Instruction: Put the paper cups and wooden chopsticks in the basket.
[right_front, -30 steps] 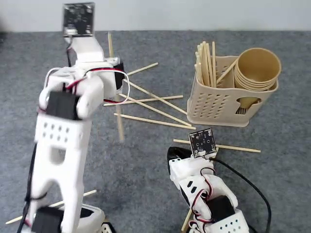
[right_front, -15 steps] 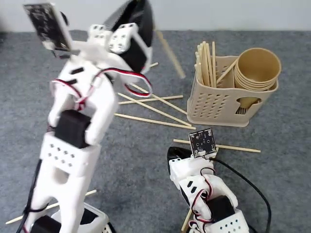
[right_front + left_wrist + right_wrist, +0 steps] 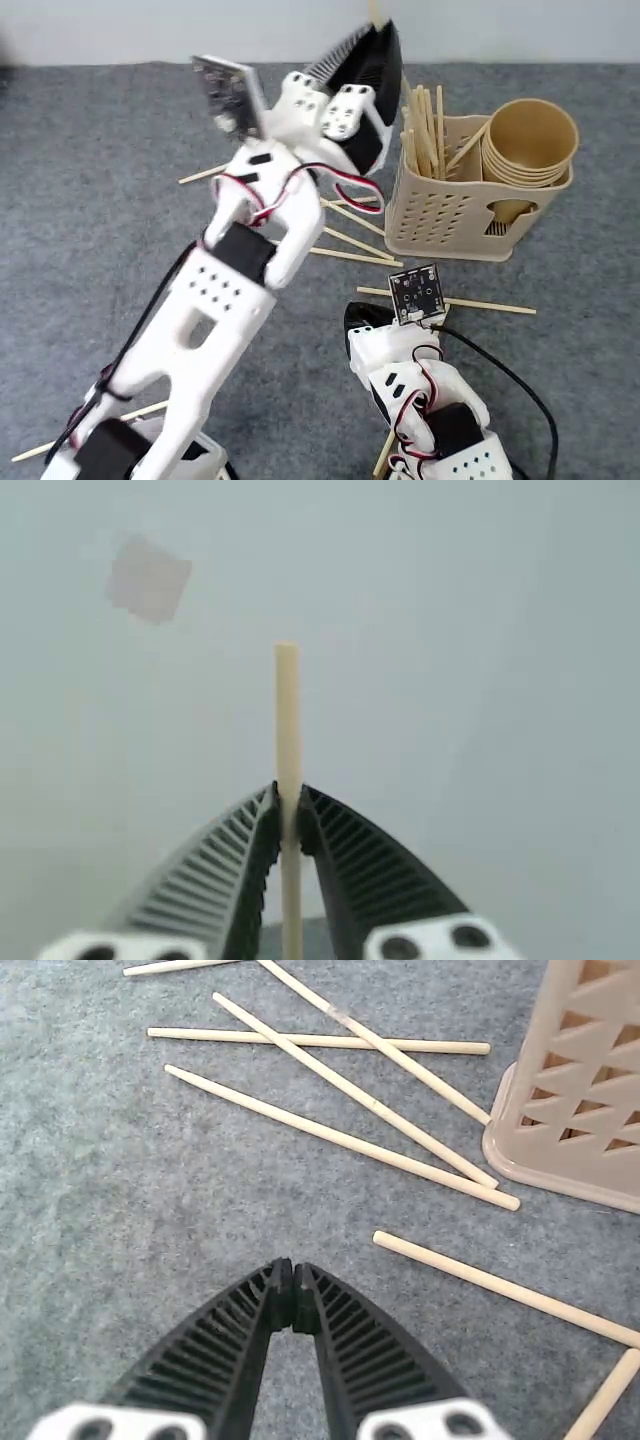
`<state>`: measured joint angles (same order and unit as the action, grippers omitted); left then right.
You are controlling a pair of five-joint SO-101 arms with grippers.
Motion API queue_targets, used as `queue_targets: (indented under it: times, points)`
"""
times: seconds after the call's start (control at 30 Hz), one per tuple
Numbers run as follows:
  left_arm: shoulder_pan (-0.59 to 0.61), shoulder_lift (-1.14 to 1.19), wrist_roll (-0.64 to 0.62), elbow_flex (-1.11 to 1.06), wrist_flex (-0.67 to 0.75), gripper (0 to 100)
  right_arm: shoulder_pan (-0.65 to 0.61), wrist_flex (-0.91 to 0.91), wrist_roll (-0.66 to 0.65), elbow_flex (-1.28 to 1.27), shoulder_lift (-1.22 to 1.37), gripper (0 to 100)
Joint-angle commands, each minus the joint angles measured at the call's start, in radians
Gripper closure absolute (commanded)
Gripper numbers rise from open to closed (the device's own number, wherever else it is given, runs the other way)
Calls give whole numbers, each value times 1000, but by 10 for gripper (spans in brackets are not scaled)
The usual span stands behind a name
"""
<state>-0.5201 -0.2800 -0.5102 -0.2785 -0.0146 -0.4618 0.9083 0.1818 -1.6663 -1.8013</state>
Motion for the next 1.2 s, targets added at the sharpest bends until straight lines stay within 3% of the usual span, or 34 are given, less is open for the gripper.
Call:
queue_targets:
  times: [0.0,0.23,0.5,0.77,1.03,1.17]
  points:
    - [-5,37,15,10,29,988,2,-18,3,-14,-5,990]
    - [-3,78,15,4,0,985,2,-18,3,-14,-5,990]
    - [-3,72,57,125,-310,878,2,-18,3,-14,-5,990]
    - [3,0,63,259,-509,872,2,-18,3,-14,-5,990]
    - [252,-29,68,297,-683,870,2,-18,3,-14,-2,990]
    - [382,-28,192,289,-778,870,2,-18,3,-14,-2,990]
